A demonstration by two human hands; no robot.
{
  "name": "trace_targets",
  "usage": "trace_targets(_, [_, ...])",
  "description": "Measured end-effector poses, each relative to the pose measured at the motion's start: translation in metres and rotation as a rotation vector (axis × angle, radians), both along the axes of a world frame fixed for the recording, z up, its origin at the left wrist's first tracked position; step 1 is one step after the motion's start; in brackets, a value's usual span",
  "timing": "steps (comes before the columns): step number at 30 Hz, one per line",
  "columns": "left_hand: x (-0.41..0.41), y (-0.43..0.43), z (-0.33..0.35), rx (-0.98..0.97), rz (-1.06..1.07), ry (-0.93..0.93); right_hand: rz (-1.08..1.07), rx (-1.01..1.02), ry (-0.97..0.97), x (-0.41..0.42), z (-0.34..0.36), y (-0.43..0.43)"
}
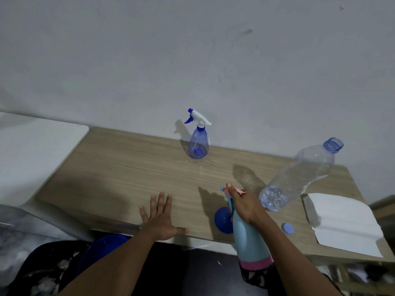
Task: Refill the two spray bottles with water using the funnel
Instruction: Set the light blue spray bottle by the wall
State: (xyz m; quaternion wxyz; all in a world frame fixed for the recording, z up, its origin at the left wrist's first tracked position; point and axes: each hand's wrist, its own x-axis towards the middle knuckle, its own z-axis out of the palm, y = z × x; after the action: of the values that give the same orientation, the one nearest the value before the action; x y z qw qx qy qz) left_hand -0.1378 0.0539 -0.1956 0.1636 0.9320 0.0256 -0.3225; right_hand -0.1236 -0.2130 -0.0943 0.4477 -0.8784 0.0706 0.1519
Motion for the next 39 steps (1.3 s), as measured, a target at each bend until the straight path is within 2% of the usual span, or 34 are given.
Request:
trace_targets(10, [0.000, 0.000, 0.004, -0.011, 0.018, -0.073, -0.224, 0.087, -0.169, 0.025, 0.016, -0.015])
trace_targets(18, [0.014, -0.001, 0.004, 0.004, -0.031, 0.064, -0.356, -0.051, -0.507, 0.104, 0.043, -0.023])
trace_targets(21, [0.015, -0.002, 0.004, 0.002, -0.029, 0.077, -0.358, -0.112, -0.512, 0.133, 0.029, -0.025])
trace_targets(26, [0.017, -0.002, 0.001, 0.006, -0.022, 0.076, -0.399, -0.063, -0.528, 0.165, 0.005, -0.017])
trace_targets(34, [0.019, -0.003, 0.000, 0.019, -0.009, 0.061, -0.376, -0.131, -0.493, 0.202, 0.000, -0.014])
trace_targets(39, [0.017, -0.002, 0.000, 0.003, -0.003, 0.055, -0.369, -0.090, -0.466, 0.208, -0.004, -0.016])
